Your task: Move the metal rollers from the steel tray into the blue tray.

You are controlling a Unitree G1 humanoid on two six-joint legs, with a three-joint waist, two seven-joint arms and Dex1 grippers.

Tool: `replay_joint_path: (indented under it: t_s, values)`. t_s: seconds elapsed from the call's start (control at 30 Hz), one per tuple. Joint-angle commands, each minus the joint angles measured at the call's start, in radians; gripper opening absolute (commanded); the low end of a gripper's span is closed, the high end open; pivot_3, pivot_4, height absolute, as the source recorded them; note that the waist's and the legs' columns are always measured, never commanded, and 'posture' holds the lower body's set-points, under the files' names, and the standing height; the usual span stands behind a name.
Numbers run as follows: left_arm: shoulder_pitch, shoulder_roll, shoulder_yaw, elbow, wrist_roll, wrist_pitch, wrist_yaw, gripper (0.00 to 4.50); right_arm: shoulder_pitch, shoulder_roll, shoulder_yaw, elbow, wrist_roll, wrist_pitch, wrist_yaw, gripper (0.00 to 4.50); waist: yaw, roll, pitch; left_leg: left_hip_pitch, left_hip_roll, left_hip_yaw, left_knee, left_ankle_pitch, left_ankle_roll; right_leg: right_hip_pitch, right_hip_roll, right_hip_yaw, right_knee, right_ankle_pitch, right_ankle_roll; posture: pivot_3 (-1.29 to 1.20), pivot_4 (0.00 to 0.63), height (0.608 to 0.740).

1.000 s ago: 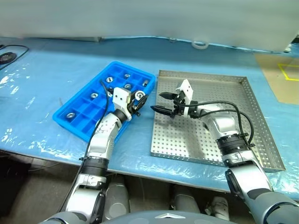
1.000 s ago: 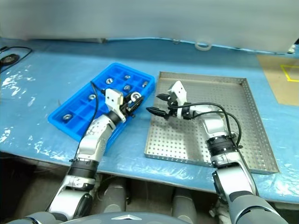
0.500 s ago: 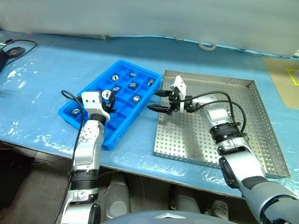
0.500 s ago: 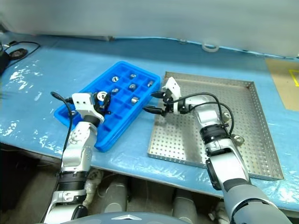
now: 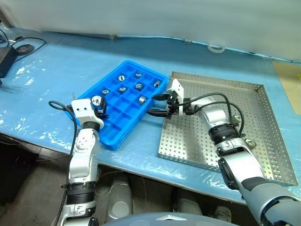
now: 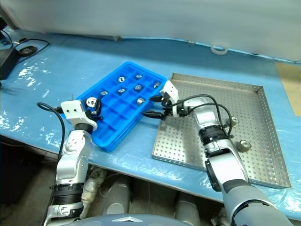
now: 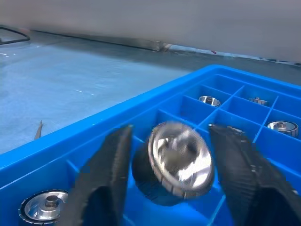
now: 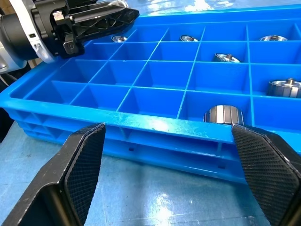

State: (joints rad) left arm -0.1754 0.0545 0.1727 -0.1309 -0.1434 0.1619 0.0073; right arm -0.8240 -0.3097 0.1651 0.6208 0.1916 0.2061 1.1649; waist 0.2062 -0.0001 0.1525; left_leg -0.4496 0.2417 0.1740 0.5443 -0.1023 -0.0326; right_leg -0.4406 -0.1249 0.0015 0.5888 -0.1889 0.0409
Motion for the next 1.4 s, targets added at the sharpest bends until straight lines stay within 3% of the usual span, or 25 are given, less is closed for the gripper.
replay_joint_path:
  t_s: [0.03, 0.1, 0.43, 0.63, 0.77, 1.03, 1.2, 1.4]
  values:
    - [0.016, 0.005, 0.027, 0.026, -0.004, 0.039, 0.023, 3.87, -0.013, 0.004, -0.012, -0.016, 0.006, -0.01, 0.008, 4.5, 0.0, 0.0, 0.0, 0.0, 0.0, 0.0, 0.0, 0.0, 0.0, 0.0, 0.0, 0.0, 0.0, 0.0, 0.0, 0.44, 0.15, 0.74]
    - [0.007, 0.007, 0.024, 0.031, -0.008, 0.047, 0.023, 4.46, -0.006, 0.003, -0.013, -0.022, 0.006, -0.01, 0.006, 4.5, 0.001, 0.001, 0.0, 0.001, 0.0, 0.0, 0.0, 0.0, 0.0, 0.001, 0.0, 0.0, 0.001, 0.0, 0.0, 0.43, 0.15, 0.74]
    - [-0.067, 0.019, -0.025, 0.091, -0.05, 0.04, -0.078, 4.46, 0.054, -0.029, -0.028, -0.103, 0.01, 0.017, -0.03, 4.5, 0.002, 0.001, 0.0, 0.003, -0.001, -0.001, 0.0, 0.001, -0.001, 0.003, -0.001, 0.0, 0.002, 0.0, 0.0, 0.35, 0.15, 0.74]
    - [-0.094, 0.025, -0.171, 0.191, -0.067, 0.195, -0.255, 4.46, 0.113, -0.072, -0.06, -0.204, 0.025, 0.059, -0.079, 4.5, 0.001, 0.006, -0.003, 0.004, -0.001, 0.0, 0.001, 0.001, -0.001, 0.004, -0.001, 0.0, 0.002, 0.0, 0.0, 0.23, 0.15, 0.74]
    - [-0.137, 0.038, -0.263, 0.247, -0.099, 0.31, -0.416, 4.46, 0.213, -0.117, -0.104, -0.358, 0.045, 0.127, -0.139, 4.5, -0.006, 0.01, -0.006, 0.01, -0.003, 0.001, 0.0, 0.001, -0.001, 0.011, -0.003, 0.002, 0.001, 0.0, 0.0, 0.09, 0.15, 0.74]
    - [-0.389, 0.02, -0.323, 0.532, -0.053, 0.239, -0.614, 4.46, 0.456, -0.194, -0.229, -0.688, 0.104, 0.279, -0.278, 4.5, -0.014, 0.017, -0.011, 0.015, -0.004, 0.003, -0.003, 0.001, -0.001, 0.021, -0.003, 0.004, -0.001, -0.007, 0.013, -0.15, 0.15, 0.74]
    - [-0.512, -0.039, -0.306, 0.686, -0.04, 0.187, -0.685, 4.46, 0.527, -0.204, -0.268, -0.786, 0.128, 0.32, -0.347, 4.5, -0.054, 0.014, -0.009, 0.013, -0.016, 0.003, -0.011, 0.0, 0.0, 0.034, -0.004, 0.017, -0.02, -0.012, 0.019, -0.22, 0.15, 0.74]
    - [-0.559, -0.086, -0.327, 0.766, -0.008, 0.134, -0.732, 4.46, 0.557, -0.212, -0.279, -0.828, 0.149, 0.332, -0.392, 4.5, -0.131, 0.009, -0.006, 0.009, -0.037, 0.001, -0.013, -0.001, 0.002, 0.032, -0.019, 0.024, -0.03, -0.015, 0.025, -0.26, 0.15, 0.74]
